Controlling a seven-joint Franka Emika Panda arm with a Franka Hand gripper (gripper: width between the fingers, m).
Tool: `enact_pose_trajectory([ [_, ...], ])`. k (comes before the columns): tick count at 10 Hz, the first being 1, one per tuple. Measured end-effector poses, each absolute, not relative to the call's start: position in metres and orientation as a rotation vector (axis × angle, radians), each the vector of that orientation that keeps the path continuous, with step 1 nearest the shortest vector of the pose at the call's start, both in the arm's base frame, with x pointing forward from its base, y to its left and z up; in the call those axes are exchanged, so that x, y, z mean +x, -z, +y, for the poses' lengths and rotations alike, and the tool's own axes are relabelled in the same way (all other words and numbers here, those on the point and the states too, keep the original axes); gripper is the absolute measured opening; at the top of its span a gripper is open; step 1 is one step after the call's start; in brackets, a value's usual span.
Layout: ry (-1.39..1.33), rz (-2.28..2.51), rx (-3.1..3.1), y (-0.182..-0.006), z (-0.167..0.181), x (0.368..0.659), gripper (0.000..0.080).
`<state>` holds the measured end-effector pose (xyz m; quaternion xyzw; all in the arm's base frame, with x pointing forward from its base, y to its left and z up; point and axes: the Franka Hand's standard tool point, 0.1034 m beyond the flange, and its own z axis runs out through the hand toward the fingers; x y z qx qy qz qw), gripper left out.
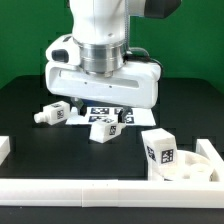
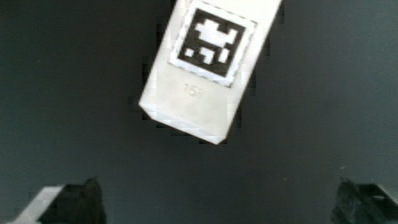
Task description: Assemble stool
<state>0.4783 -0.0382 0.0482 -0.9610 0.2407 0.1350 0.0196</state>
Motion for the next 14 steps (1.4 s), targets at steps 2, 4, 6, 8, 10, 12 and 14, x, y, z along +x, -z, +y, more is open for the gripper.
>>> enact_pose_trajectory([
  [2,-0.447,1.01,-2.809,-0.044,-0.044,0.474,0.0649],
  [4,-0.57,1.033,-2.734,-0.037,-0.043,0.458,0.0649],
  [6,-0.716,1.004,-2.681,-0.039,-0.042,0.449,0.0649],
  [8,-0.921,0.928,-2.578,-0.035,-0.047,0.448,0.0649],
  [10,-1.074,0.899,-2.472,-0.027,-0.056,0.461,0.0649],
  [12,-1.211,0.883,-2.37,-0.023,-0.06,0.459,0.0649],
  [14,-1.231,0.893,-2.346,-0.017,-0.059,0.459,0.0649],
])
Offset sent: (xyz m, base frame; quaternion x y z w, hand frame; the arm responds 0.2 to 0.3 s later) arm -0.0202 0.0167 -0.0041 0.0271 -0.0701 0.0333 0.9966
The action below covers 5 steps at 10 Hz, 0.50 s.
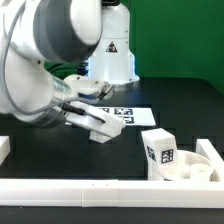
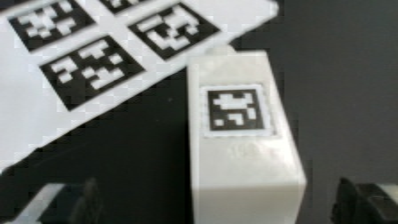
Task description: Assemble stool
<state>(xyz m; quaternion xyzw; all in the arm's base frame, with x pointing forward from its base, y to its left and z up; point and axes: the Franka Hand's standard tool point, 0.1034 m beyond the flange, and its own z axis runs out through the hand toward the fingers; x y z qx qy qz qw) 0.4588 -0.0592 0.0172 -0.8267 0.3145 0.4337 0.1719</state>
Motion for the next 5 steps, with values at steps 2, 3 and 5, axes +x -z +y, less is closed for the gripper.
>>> enact_pose_trajectory([
  [2,-1.264,0.924,-2.305,-0.011,-0.043,0.448,0.0649],
  [3,-1.268,0.92,-2.304,-0.011,-0.04,0.446,0.0649],
  [5,-1.275,0.921,-2.301,-0.009,-0.04,0.444,0.0538],
])
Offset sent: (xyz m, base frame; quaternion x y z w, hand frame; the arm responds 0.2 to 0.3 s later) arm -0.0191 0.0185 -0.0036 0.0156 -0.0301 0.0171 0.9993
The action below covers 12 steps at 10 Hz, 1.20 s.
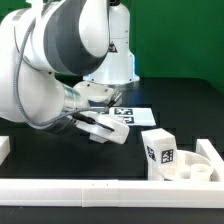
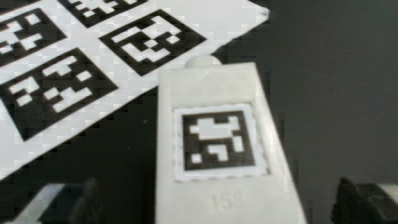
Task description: Assemble stool
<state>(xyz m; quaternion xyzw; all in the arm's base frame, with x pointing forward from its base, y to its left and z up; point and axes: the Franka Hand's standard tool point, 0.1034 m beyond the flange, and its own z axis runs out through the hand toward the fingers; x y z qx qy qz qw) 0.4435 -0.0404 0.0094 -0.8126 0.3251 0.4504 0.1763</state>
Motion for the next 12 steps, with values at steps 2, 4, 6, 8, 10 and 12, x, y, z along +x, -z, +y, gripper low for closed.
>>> enact_pose_trajectory([
  [2,-1.276,0.92,-2.301,-0.009,-0.041,0.443,0.0404],
  [4,-1.271,0.92,-2.305,-0.01,-0.04,0.444,0.0334],
  [6,-1.26,0.913,-2.32,-0.036,-0.03,0.458,0.0334],
  [8,-1.049,0.828,-2.487,-0.088,-0.022,0.486,0.0334],
  [10,-0.906,0.828,-2.588,-0.084,-0.029,0.485,0.0334],
  [12,-0.679,0.842,-2.684,-0.089,-0.023,0.496,0.0334],
])
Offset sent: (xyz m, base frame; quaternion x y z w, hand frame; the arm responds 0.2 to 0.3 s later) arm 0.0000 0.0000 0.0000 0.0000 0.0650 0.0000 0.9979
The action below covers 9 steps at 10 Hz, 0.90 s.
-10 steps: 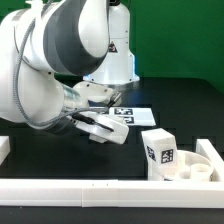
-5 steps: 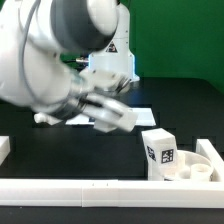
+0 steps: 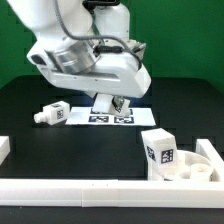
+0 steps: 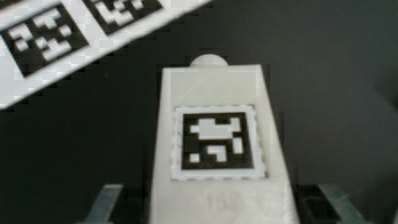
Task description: Assemble stool
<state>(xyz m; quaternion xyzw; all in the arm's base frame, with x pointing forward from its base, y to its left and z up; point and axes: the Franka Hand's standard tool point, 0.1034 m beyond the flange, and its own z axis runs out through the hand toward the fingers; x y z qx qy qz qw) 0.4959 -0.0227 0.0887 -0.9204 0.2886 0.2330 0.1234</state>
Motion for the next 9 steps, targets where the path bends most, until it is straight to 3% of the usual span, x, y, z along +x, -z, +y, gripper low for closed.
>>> enact_pose_trajectory([
  [3,-0.311,0.691,-2.886,-0.15,0.043,0.555,0.0334],
  [6,-0.047,0.646,-2.943,-0.148,0.059,0.562,0.0335],
  [9,0.224,0.356,-3.075,-0.154,0.083,0.587,0.0335],
])
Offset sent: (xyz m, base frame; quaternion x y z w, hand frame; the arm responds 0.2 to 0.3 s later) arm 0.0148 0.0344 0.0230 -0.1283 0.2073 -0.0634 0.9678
